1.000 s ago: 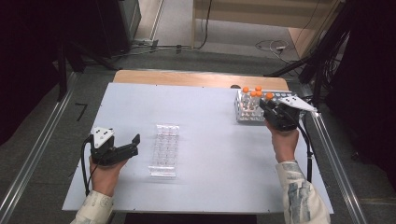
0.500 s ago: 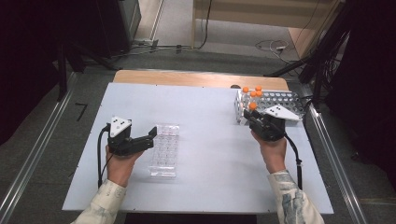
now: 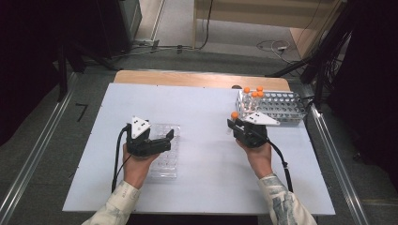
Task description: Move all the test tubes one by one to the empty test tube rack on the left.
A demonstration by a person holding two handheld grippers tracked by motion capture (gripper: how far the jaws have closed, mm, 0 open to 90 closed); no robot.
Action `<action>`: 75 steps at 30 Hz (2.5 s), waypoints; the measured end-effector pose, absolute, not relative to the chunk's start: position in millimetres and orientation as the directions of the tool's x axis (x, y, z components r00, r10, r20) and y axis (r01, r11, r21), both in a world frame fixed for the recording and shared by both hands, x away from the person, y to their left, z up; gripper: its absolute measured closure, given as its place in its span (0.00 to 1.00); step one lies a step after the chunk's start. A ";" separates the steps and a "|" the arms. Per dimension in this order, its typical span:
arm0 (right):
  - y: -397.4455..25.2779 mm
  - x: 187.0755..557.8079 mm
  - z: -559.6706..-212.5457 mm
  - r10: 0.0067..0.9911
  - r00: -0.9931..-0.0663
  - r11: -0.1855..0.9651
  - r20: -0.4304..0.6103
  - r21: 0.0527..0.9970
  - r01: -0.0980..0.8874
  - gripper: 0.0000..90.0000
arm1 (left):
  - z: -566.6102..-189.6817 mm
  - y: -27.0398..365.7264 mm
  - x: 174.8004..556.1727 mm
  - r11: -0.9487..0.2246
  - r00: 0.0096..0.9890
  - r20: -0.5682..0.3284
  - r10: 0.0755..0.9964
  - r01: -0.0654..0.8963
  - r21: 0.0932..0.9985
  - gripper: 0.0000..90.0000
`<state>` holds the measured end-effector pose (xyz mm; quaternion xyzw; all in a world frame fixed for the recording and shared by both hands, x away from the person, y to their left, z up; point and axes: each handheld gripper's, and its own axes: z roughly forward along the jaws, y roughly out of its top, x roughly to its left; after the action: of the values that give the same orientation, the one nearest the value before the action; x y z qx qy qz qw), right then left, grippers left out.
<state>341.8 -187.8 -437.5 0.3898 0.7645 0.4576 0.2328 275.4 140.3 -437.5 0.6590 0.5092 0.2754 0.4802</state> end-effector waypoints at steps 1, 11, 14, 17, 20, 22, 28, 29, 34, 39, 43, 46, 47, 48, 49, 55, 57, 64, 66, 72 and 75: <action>-185.1 340.9 -438.1 0.805 -0.593 0.281 -0.001 0.881 0.381 0.79 | -437.4 140.3 276.0 -0.009 0.331 -0.138 0.934 0.407 0.913 0.12; -156.6 332.0 -443.0 0.752 -0.660 0.325 -0.006 0.874 0.362 0.80 | -431.2 120.7 279.0 -0.045 0.446 -0.151 0.882 0.399 0.916 0.18; -147.5 328.3 -445.7 0.731 -0.683 0.345 -0.010 0.868 0.357 0.79 | -426.7 106.5 279.6 -0.092 0.491 -0.127 0.862 0.398 0.913 0.21; -144.8 326.6 -446.2 0.724 -0.690 0.350 -0.008 0.866 0.357 0.79 | -421.6 97.1 280.6 -0.107 0.513 -0.122 0.850 0.395 0.912 0.22; -139.5 323.3 -447.6 0.709 -0.705 0.364 -0.013 0.863 0.351 0.79 | -417.6 88.5 283.2 -0.124 0.525 -0.111 0.844 0.392 0.912 0.25; -138.4 322.9 -448.1 0.708 -0.706 0.364 -0.012 0.863 0.351 0.79 | -417.0 83.4 285.4 -0.126 0.532 -0.115 0.839 0.395 0.910 0.25; -134.1 320.8 -449.4 0.696 -0.718 0.375 -0.012 0.859 0.349 0.79 | -417.5 70.9 292.0 -0.121 0.561 -0.146 0.815 0.411 0.904 0.30; -133.6 320.7 -449.5 0.694 -0.720 0.375 -0.010 0.859 0.349 0.79 | -417.0 68.9 293.0 -0.129 0.570 -0.145 0.809 0.412 0.902 0.31; -131.2 319.6 -449.3 0.682 -0.731 0.378 -0.006 0.859 0.346 0.79 | -415.5 58.4 297.5 -0.144 0.602 -0.144 0.785 0.404 0.903 0.39; -129.8 318.1 -449.2 0.676 -0.737 0.381 -0.003 0.857 0.346 0.79 | -417.1 51.0 301.3 -0.154 0.620 -0.147 0.771 0.405 0.901 0.48; -129.1 316.7 -448.6 0.669 -0.744 0.384 -0.005 0.859 0.339 0.79 | -418.1 47.8 301.6 -0.156 0.634 -0.146 0.759 0.396 0.905 0.60; -128.7 316.4 -448.3 0.668 -0.744 0.380 0.000 0.860 0.342 0.79 | -419.5 44.3 301.1 -0.174 0.639 -0.133 0.757 0.393 0.903 0.66; -128.7 316.3 -448.2 0.668 -0.744 0.379 0.001 0.860 0.342 0.79 | -419.8 44.0 301.3 -0.175 0.638 -0.131 0.758 0.393 0.903 0.66; -128.5 316.0 -448.2 0.668 -0.744 0.379 0.002 0.859 0.343 0.79 | -420.0 44.0 301.6 -0.177 0.639 -0.130 0.758 0.393 0.902 0.67; -128.3 315.9 -448.2 0.667 -0.745 0.381 0.001 0.859 0.342 0.79 | -420.0 44.1 301.7 -0.175 0.639 -0.132 0.758 0.394 0.902 0.71; -128.4 315.4 -447.0 0.666 -0.746 0.375 0.006 0.862 0.341 0.79 | -421.0 45.0 303.0 -0.190 0.646 -0.125 0.753 0.396 0.898 0.76; -128.5 315.3 -446.8 0.666 -0.746 0.374 0.007 0.862 0.342 0.79 | -421.5 45.6 303.8 -0.193 0.647 -0.127 0.751 0.400 0.896 0.76; -128.6 315.1 -446.4 0.665 -0.746 0.371 0.007 0.864 0.339 0.79 | -420.0 46.2 303.5 -0.191 0.648 -0.126 0.752 0.397 0.898 0.78; -128.8 314.9 -446.2 0.662 -0.750 0.368 0.011 0.866 0.338 0.69 | -418.2 47.3 303.5 -0.191 0.650 -0.127 0.749 0.395 0.898 0.78; -129.4 315.5 -444.5 0.666 -0.745 0.352 0.031 0.868 0.350 0.32 | -409.7 53.4 303.0 -0.179 0.642 -0.126 0.756 0.388 0.904 0.78; -131.5 318.5 -444.8 0.678 -0.733 0.337 0.059 0.861 0.381 0.23 | -406.9 57.0 303.8 -0.171 0.633 -0.127 0.764 0.389 0.905 0.78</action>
<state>318.5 -131.5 -444.8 0.3301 0.8024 0.4715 0.1573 303.8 57.0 -406.9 0.7432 0.3877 0.1825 0.5139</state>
